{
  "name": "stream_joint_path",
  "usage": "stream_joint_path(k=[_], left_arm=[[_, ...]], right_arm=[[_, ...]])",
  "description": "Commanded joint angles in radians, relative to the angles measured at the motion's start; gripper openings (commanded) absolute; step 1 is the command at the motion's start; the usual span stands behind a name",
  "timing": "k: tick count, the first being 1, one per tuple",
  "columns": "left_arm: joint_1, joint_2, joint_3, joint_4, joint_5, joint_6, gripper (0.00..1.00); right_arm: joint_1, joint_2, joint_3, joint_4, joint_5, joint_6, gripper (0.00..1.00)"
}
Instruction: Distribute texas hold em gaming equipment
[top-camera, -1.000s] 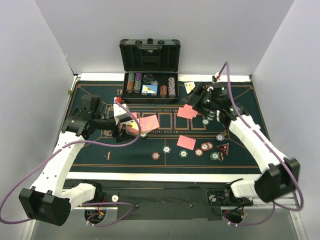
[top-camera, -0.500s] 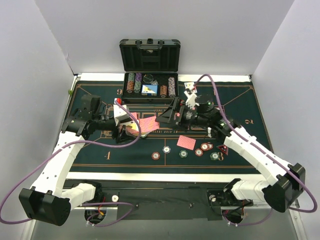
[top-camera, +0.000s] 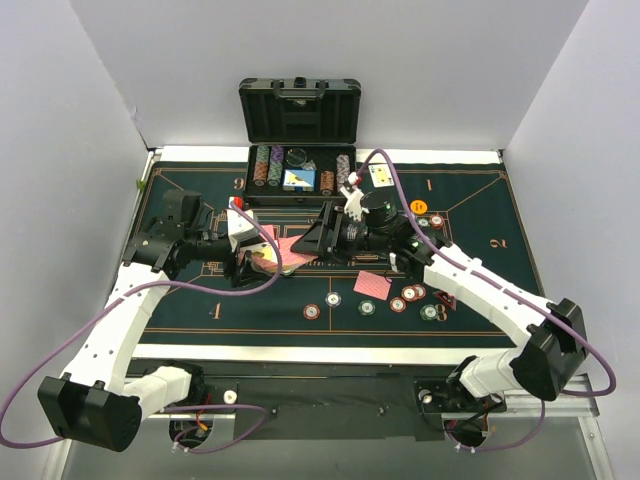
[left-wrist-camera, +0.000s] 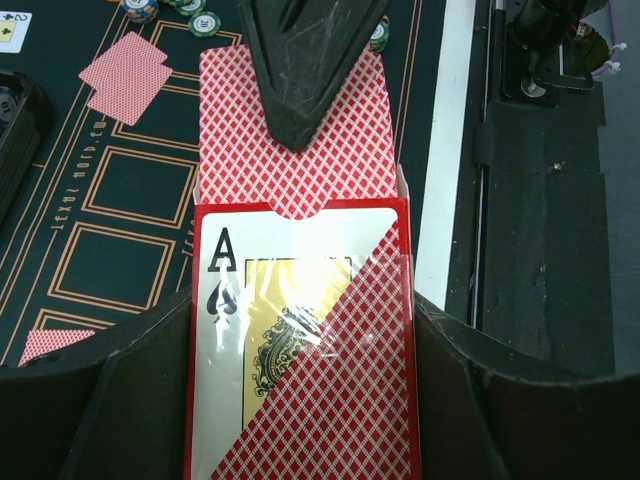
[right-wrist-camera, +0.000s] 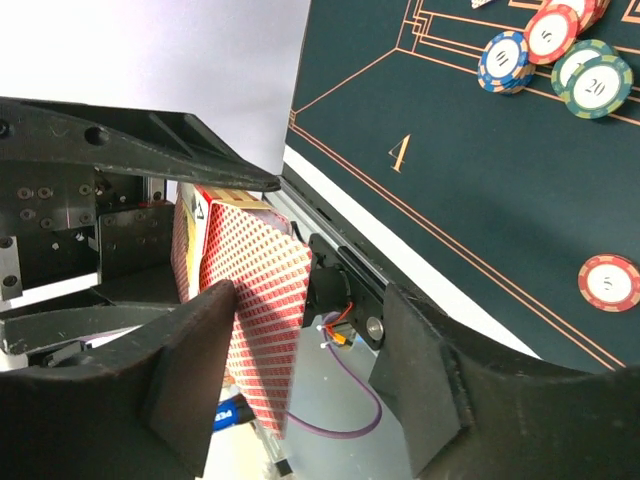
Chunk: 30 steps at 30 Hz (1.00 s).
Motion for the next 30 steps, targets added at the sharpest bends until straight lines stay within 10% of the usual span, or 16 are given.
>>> stream_joint_path(k=[1, 30], left_arm=[[0.001, -0.016, 0.049, 0.019, 0.043, 0.014, 0.02], [0.003, -0.019, 0.046, 0.048, 0.046, -0.005, 0.02]], right_arm=[[0.011, 0.005, 0.025, 0.060, -0.018, 0.021, 0.50], [-0.148, -0.139, -0.053, 0.005, -0.052, 0.039, 0.04]])
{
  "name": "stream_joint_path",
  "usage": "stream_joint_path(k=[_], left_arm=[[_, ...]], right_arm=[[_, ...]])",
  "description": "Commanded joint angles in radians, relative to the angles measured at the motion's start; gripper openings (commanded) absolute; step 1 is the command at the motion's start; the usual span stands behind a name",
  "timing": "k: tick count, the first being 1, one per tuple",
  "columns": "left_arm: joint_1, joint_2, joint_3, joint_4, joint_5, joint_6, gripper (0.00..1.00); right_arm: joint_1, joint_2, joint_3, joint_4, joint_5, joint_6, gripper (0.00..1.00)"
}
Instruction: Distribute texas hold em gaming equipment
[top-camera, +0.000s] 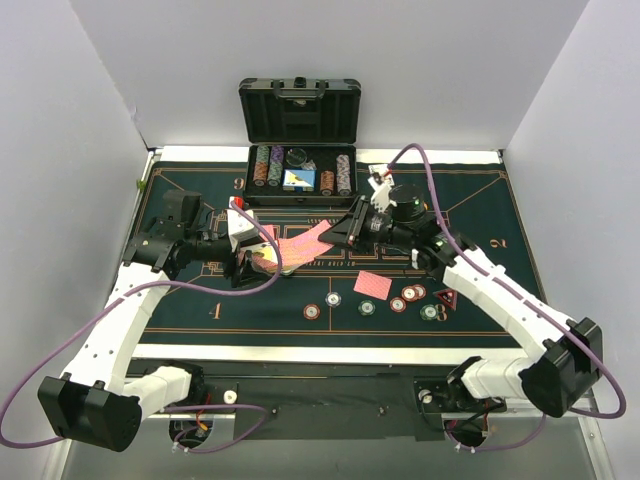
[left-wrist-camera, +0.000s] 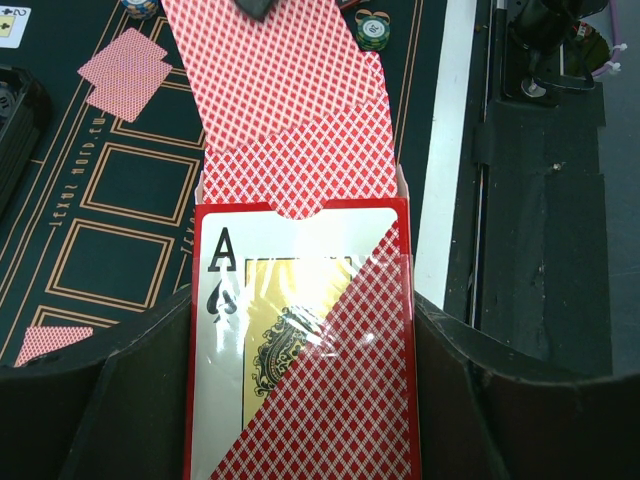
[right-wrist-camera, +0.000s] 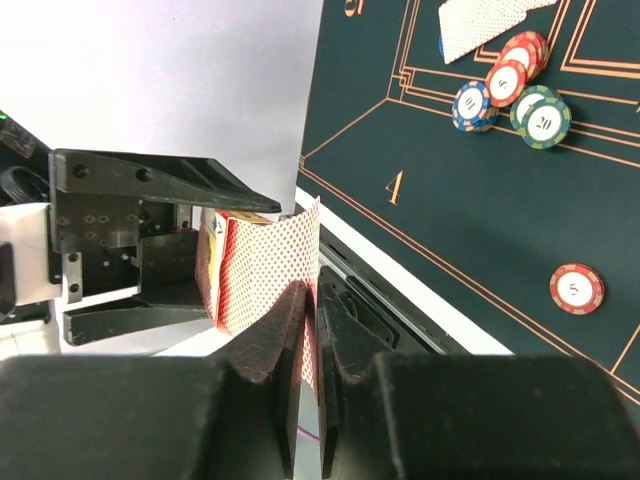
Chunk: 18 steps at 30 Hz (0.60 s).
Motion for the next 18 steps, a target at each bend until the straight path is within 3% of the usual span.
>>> stream_joint_path(k=[1, 12, 18], left_arm=[[0.003, -0.019, 0.044, 0.053, 0.052, 0.001, 0.02], [0.003, -0.020, 0.046, 0.047, 0.050, 0.004, 0.02], [0.004, -0.020, 0.049, 0.047, 0.054, 0.002, 0.02]], right_arm=[[-0.039, -0.067, -0.009, -0.013, -0.029, 0.006, 0.03], [-0.231, -0.156, -0.094, -0.114, -0.042, -0.068, 0.00], [-0.270, -0.095, -0.235, -0.127, 0.042, -0.170, 0.00]])
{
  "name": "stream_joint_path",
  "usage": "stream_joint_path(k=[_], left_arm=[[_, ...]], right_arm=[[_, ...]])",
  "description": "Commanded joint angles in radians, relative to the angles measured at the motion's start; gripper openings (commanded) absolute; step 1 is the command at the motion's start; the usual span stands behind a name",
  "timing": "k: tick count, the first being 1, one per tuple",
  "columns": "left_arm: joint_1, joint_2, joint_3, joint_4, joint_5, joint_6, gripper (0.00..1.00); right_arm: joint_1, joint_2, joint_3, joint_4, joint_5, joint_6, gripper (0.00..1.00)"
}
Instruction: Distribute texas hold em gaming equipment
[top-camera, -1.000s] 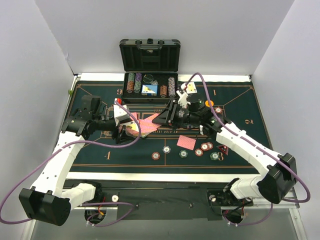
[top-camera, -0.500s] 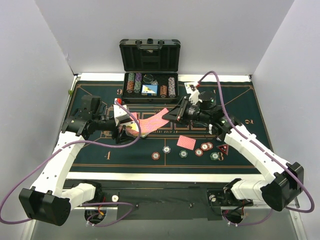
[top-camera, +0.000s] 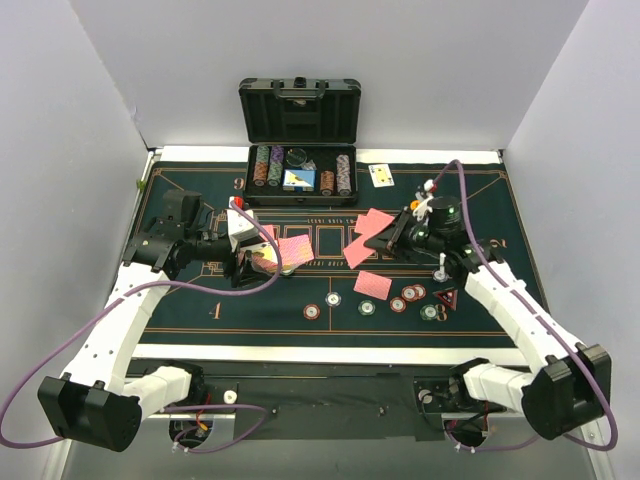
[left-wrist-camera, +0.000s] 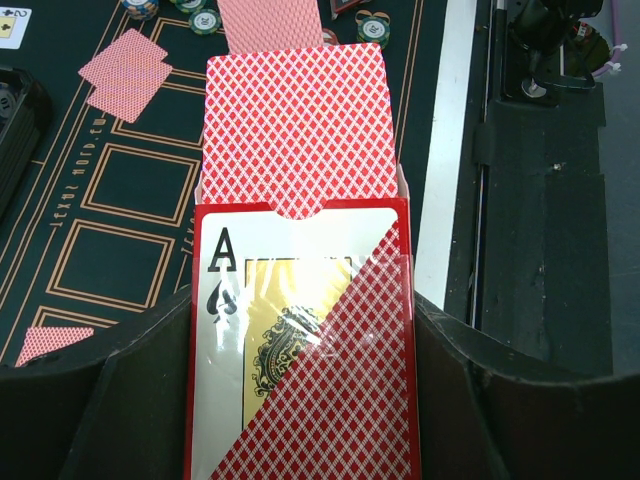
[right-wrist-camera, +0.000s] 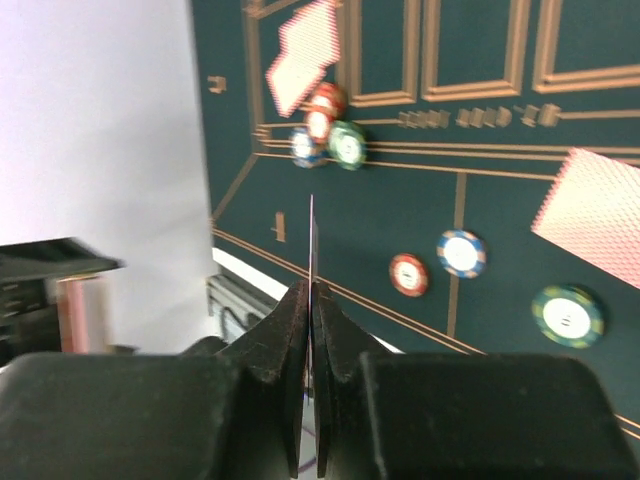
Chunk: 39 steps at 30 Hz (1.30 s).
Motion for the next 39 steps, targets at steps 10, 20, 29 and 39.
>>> stream_joint_path(k=[10, 20, 29, 39], left_arm=[[0.004, -0.019, 0.055, 0.039, 0.049, 0.005, 0.02], [0.003, -0.014, 0.058, 0.039, 0.052, 0.008, 0.02], [0.004, -0.019, 0.050, 0.035, 0.053, 0.011, 0.02], [0.003, -0.022, 0.049, 0.029, 0.053, 0.016, 0.02]], right_arm=[[-0.002, 0.245, -0.208, 0.136, 0.269, -0.169, 0.00], [0.009, 0.297, -0.243, 0.115, 0.384, -0.183, 0.02], [0.043, 0.164, -0.229, -0.057, 0.444, -0.201, 0.34], [0.044, -0.022, -0.088, -0.294, 0.485, -0.209, 0.45]])
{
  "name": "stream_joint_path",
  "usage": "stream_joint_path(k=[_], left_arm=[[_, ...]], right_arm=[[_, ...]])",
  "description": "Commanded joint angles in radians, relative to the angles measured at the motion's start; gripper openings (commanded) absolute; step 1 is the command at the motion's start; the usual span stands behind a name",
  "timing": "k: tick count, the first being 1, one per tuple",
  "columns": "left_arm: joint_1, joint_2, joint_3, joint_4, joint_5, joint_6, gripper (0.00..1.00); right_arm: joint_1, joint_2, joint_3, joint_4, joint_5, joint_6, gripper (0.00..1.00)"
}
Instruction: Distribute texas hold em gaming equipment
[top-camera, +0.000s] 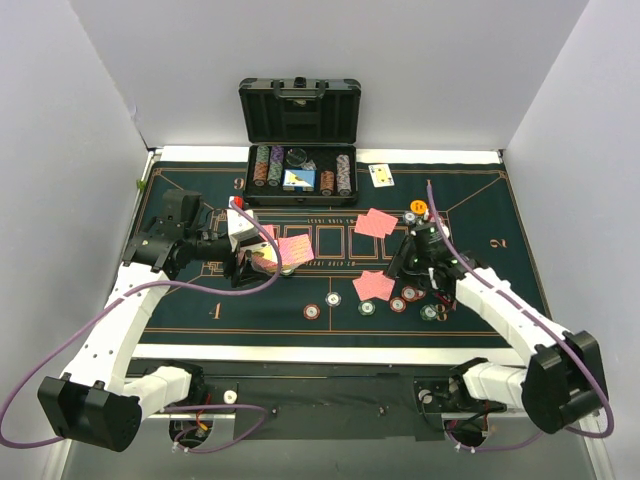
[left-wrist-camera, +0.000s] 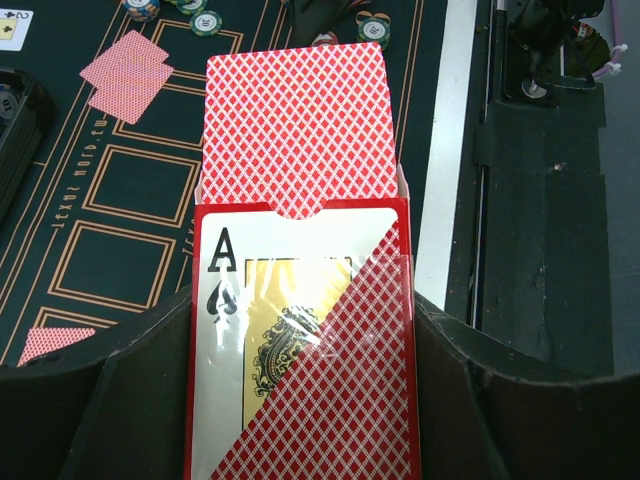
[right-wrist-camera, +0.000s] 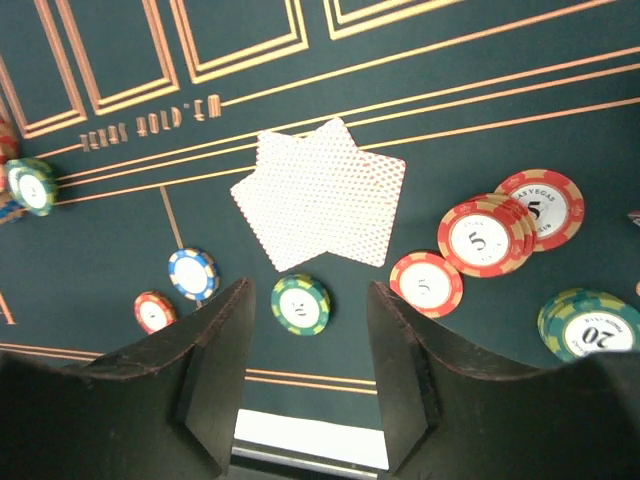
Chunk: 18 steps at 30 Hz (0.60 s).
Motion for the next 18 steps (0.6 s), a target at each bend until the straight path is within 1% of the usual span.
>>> stream_joint_path(k=[1, 2, 3, 4, 5, 6, 7, 9, 12, 14, 18], left_arm=[[0.001, -0.023, 0.046, 0.029, 0.052, 0.016, 0.02], [0.003, -0.023, 0.045, 0.029, 0.052, 0.013, 0.02], [0.003, -0.025, 0.045, 0.029, 0.052, 0.014, 0.02], [0.001, -0.023, 0.043, 0.029, 0.054, 0.016, 0.02], [0.003, -0.025, 0.043, 0.029, 0.052, 0.016, 0.02], [0.003, -0.023, 0.043, 0.029, 0.054, 0.016, 0.02], [0.003, -0.023, 0.043, 0.029, 0.054, 0.016, 0.02], [0.003, -0.020, 0.045, 0.030, 0.054, 0.016, 0.02], [0.003, -0.019, 0.045, 0.032, 0.054, 0.016, 0.02], [0.001, -0.017, 0.045, 0.034, 0.054, 0.014, 0.02], [0.001, -0.016, 0.045, 0.034, 0.052, 0.016, 0.02]], right_arm=[[0.006, -0.113, 0.109, -0.141, 0.043, -0.003, 0.48], [0.006, -0.132, 0.135, -0.150, 0.036, 0.004, 0.49], [0.006, -0.155, 0.162, -0.152, 0.022, 0.016, 0.52], [0.006, -0.164, 0.172, -0.148, -0.015, 0.033, 0.53], [0.007, -0.181, 0.198, -0.117, -0.050, 0.042, 0.57], [0.006, -0.189, 0.204, -0.091, -0.135, 0.072, 0.60], [0.013, -0.194, 0.216, -0.024, -0.214, 0.089, 0.63], [0.035, -0.197, 0.229, 0.077, -0.301, 0.157, 0.69], [0.087, -0.177, 0.256, 0.194, -0.348, 0.240, 0.76], [0.159, -0.140, 0.288, 0.277, -0.366, 0.270, 0.78], [0.249, -0.050, 0.339, 0.374, -0.378, 0.317, 0.79]])
